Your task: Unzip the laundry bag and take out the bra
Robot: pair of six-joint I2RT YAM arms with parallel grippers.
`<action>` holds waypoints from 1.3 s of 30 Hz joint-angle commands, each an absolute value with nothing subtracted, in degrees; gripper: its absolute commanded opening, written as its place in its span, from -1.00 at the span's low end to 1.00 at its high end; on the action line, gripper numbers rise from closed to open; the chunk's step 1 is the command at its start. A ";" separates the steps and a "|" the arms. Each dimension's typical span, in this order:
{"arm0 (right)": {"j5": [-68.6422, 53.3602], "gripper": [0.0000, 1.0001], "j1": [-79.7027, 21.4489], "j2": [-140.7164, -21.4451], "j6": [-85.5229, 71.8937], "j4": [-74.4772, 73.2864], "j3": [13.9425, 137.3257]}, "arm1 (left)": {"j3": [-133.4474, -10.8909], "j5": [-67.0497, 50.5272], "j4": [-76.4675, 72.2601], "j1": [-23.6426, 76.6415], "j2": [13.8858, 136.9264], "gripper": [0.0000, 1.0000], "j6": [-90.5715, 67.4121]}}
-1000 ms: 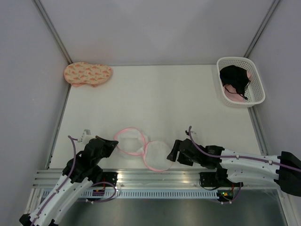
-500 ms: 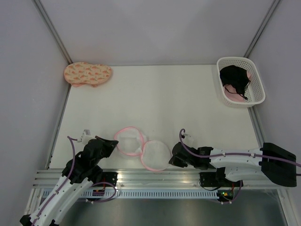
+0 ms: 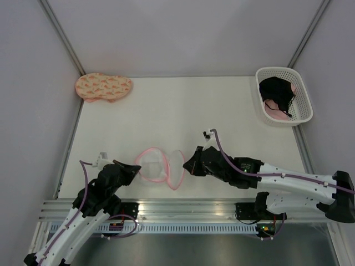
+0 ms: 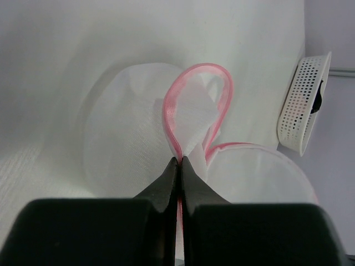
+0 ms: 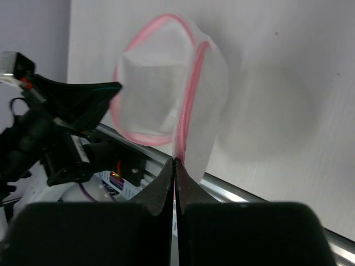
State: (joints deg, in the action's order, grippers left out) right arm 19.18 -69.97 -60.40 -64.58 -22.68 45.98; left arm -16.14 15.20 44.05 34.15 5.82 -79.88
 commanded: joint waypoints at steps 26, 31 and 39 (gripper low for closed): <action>5.79 -0.99 -70.05 -99.49 -40.52 -5.10 74.18 | -16.87 13.01 38.14 34.28 4.49 0.61 -75.59; 5.10 -0.99 -68.91 -100.98 -40.70 -3.96 74.00 | -16.26 13.18 39.89 34.28 2.03 0.61 -75.85; 0.27 -0.01 -68.73 -100.37 -37.09 6.57 69.70 | -14.85 14.50 43.07 34.28 1.23 0.59 -78.49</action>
